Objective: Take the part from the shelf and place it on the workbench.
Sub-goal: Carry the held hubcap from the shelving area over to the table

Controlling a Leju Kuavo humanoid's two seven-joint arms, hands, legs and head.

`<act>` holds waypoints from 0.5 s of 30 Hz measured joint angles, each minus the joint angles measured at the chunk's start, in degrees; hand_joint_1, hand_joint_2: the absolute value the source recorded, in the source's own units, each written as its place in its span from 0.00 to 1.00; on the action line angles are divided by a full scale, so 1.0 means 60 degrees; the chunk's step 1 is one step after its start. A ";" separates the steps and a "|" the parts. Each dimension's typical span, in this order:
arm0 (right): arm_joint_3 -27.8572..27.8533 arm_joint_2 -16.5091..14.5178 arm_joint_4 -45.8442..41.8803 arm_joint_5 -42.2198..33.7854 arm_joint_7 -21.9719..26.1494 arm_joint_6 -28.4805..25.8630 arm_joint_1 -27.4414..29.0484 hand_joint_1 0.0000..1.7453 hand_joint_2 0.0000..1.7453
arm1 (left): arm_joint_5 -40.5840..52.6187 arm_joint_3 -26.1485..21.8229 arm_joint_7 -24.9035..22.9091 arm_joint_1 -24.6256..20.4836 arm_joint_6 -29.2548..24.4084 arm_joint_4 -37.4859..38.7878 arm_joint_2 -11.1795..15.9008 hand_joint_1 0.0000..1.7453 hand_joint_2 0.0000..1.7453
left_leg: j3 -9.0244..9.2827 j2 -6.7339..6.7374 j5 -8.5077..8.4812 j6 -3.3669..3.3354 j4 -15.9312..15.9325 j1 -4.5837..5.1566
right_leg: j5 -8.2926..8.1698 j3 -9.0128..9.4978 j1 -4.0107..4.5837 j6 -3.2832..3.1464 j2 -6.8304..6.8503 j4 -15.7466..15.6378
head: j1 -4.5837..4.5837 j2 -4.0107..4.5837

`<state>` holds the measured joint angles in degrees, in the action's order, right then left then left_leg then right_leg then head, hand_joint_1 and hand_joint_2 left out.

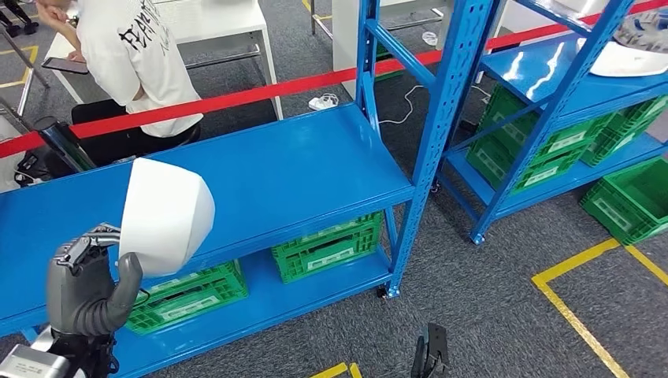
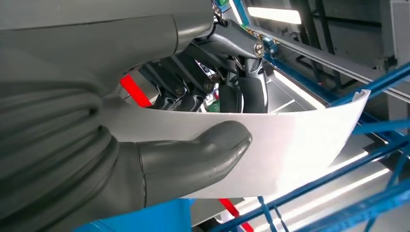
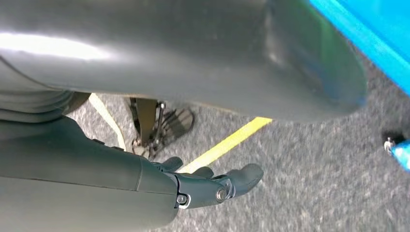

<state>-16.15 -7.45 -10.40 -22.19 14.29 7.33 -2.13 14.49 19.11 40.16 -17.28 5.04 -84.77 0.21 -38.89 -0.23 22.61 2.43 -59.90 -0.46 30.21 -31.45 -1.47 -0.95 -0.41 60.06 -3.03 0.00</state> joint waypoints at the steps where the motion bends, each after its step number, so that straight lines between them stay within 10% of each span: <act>1: 0.0000 0.0005 0.0000 -0.0005 -0.0006 -0.0021 0.0003 0.00 0.00 | -0.0001 -0.0004 0.0000 0.0002 0.0007 0.0020 0.0001 1.00 1.00 | -0.0122 0.0004 0.0323 0.0048 -0.0281 -0.0016 | -0.0097 -0.0103 -0.0004 -0.0077 0.0016 -0.0011 | 0.0012 0.0000; 4: 0.0000 0.0014 0.0000 -0.0034 -0.0005 0.0007 0.0013 0.00 0.00 | -0.0024 -0.0013 0.0000 0.0016 0.0039 0.0088 0.0001 1.00 1.00 | -0.0557 0.0013 0.1604 0.0128 -0.1952 -0.0028 | -0.0357 -0.0406 0.0035 -0.0164 0.0033 -0.0001 | 0.0029 0.0000; 6: 0.0000 0.0015 0.0000 -0.0059 0.0005 0.0101 0.0016 0.00 0.00 | -0.0036 -0.0019 0.0001 0.0040 0.0050 0.0147 0.0001 1.00 1.00 | -0.0432 0.0012 0.1733 0.0106 -0.2477 -0.0023 | -0.0530 -0.0618 0.0081 -0.0167 0.0039 0.0013 | 0.0026 0.0000; 11: -0.0001 0.0012 0.0000 -0.0072 0.0015 0.0268 0.0011 0.00 0.00 | -0.0001 -0.0078 0.0006 0.0032 0.0029 0.0173 -0.0007 1.00 1.00 | 0.1540 0.0007 0.1265 -0.0220 0.0068 0.0134 | -0.0886 -0.0898 0.0113 -0.0039 0.0036 -0.0001 | 0.0029 0.0000; 15: 0.0000 0.0027 0.0000 -0.0073 -0.0003 0.0283 0.0014 0.00 0.00 | 0.0010 -0.0131 0.0007 0.0037 0.0019 0.0169 -0.0031 1.00 1.00 | 0.1507 0.0050 0.1001 -0.0454 0.0396 0.0173 | -0.0961 -0.0947 0.0066 0.0210 0.0030 -0.0033 | 0.0059 0.0000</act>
<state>-16.15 -7.28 -10.40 -22.63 14.28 9.03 -2.05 14.55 18.33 40.20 -17.05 5.15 -83.76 0.03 -29.85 0.07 28.62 -0.30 -57.53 0.58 24.45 -37.13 -1.07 0.31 -0.23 59.86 -2.67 0.00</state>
